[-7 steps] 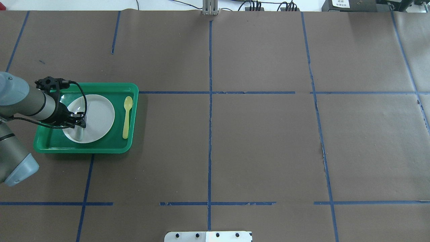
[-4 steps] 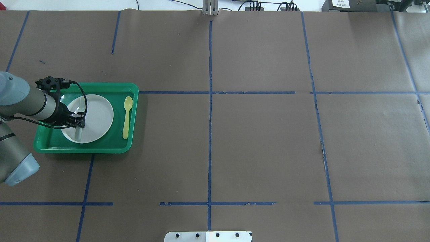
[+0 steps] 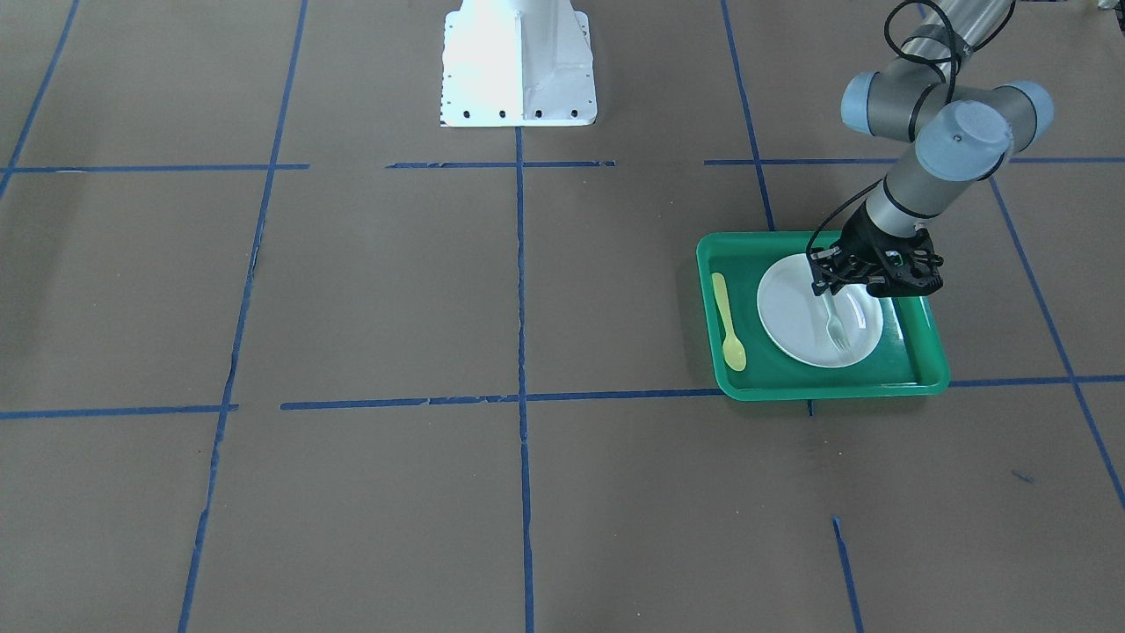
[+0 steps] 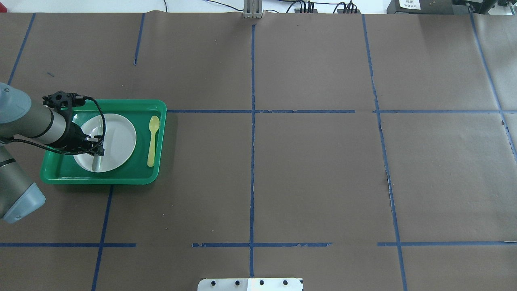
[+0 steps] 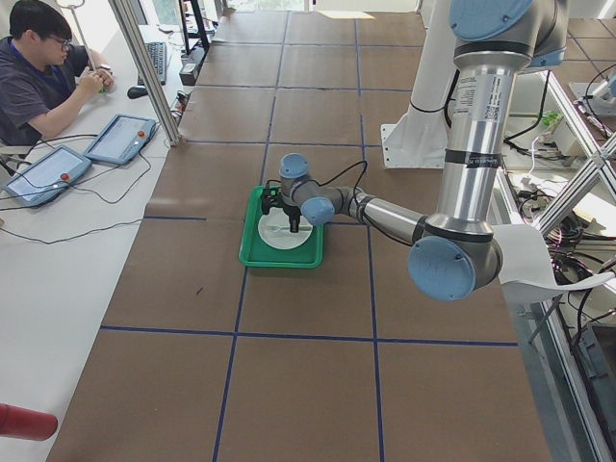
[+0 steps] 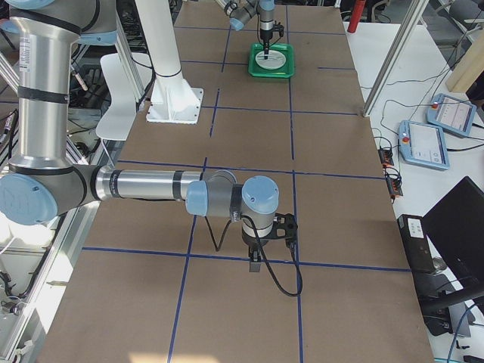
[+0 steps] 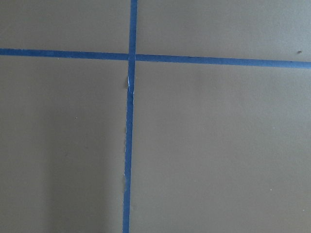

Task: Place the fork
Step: 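Carry the fork off the plate and lower it onto the tray beside the plate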

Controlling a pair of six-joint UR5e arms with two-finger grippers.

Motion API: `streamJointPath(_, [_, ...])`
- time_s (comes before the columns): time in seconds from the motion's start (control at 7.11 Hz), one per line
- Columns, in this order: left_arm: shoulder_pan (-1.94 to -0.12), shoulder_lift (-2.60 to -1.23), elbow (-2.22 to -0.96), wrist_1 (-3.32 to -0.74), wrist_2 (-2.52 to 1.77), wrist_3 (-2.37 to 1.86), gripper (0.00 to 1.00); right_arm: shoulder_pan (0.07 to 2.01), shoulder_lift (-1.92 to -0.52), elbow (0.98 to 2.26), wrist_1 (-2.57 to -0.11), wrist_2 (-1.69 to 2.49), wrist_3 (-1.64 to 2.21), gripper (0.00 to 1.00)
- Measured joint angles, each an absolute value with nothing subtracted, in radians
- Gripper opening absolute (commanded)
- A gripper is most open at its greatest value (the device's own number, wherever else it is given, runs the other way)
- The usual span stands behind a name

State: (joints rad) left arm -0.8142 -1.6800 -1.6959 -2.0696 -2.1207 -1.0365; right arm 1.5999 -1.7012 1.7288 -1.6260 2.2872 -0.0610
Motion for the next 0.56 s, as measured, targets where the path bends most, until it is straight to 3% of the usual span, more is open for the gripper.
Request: streamJointPath(0.56, [-0.970,-1.605,-1.701,-2.045,-2.146,-0.803,0.00,1.600,-1.701,1.729,-1.626,2.287,-0.061,1.00])
